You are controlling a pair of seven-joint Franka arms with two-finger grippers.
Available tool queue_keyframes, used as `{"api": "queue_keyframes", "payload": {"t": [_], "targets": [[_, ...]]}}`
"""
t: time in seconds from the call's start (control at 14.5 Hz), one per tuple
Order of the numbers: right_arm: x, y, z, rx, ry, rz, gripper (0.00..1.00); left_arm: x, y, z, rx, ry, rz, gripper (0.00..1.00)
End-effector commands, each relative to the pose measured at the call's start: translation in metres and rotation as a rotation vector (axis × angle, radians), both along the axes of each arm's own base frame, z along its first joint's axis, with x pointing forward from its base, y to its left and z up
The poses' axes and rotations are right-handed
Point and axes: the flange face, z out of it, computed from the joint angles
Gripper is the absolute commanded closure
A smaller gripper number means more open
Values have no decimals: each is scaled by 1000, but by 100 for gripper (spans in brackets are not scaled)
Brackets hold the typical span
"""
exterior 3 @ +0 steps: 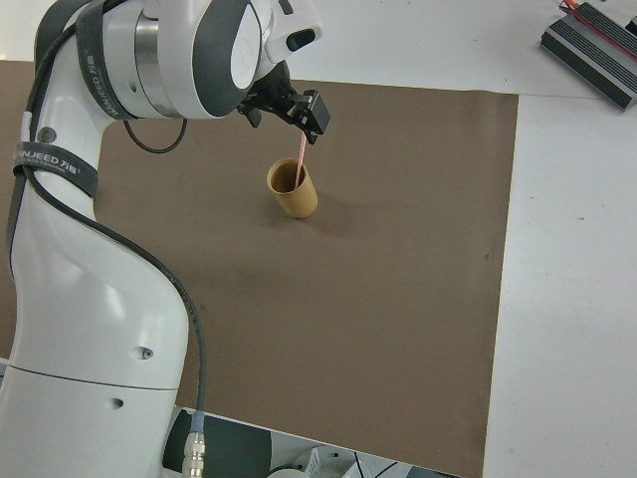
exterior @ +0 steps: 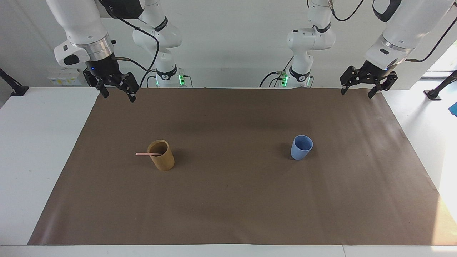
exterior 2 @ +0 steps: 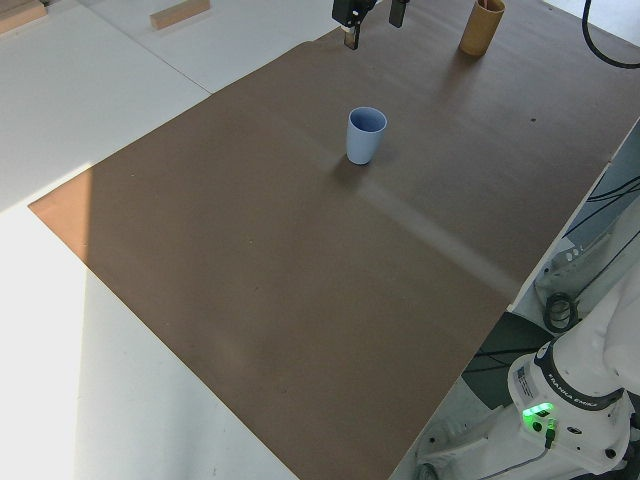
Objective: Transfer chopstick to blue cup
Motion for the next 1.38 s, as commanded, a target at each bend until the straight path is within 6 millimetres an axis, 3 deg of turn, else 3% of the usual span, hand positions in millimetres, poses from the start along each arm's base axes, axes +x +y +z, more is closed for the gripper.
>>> {"api": "queue_keyframes", "payload": {"t": [0.0, 0.62, 1.31], "targets": [[-4, -2, -2, 18, -11, -7, 0, -5, 4, 1, 10, -20, 1, 0], [-4, -2, -1, 18, -12, -14, 0, -7, -10, 0, 6, -16, -6, 0], [-4, -2, -1, 18, -12, -14, 0, -3, -9, 3, 3, -49, -2, 0]]}}
